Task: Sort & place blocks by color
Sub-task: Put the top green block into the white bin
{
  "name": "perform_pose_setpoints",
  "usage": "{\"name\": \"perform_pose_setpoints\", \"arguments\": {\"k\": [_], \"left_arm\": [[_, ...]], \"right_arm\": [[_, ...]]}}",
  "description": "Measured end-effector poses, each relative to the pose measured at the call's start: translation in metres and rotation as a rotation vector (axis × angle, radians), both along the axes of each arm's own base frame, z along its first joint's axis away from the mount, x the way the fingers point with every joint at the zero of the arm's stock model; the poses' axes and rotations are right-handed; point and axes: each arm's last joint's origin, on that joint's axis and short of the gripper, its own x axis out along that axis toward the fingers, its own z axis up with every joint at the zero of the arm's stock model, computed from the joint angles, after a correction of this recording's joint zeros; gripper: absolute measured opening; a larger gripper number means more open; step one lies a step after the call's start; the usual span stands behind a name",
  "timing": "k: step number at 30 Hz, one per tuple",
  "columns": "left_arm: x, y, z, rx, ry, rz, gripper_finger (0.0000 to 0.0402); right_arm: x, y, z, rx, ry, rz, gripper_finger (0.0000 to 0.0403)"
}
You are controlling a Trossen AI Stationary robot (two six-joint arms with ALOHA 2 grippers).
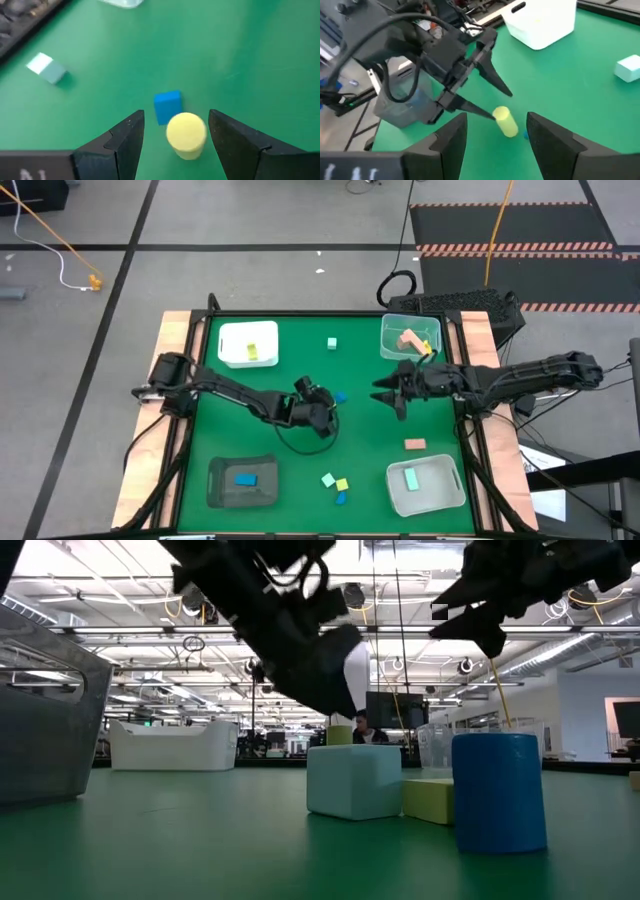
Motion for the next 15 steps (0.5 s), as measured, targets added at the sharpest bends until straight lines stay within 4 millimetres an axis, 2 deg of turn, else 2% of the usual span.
{"name": "perform_pose_setpoints", "arguments": {"k": [3,6,15], "left_arm": [[0.009,0.007,-0.006,-0.078,-0.047,-0.014,0.0223],[0.01,0.009,-0.012,-0.072,-0.046,0.005,0.0223],[0.006,0.01,-0.017,-0.079,-0.002,0.054,0.0223]], "right_arm": [[-0.001,-0.002,-0.003,-0.02,0.031,-0.004,0.0196],[-0.002,-0.003,-0.004,-0.045,0.05,0.001,0.0196],[-0.002,-0.003,-0.006,-0.104,0.075,0.026,0.0196]]}}
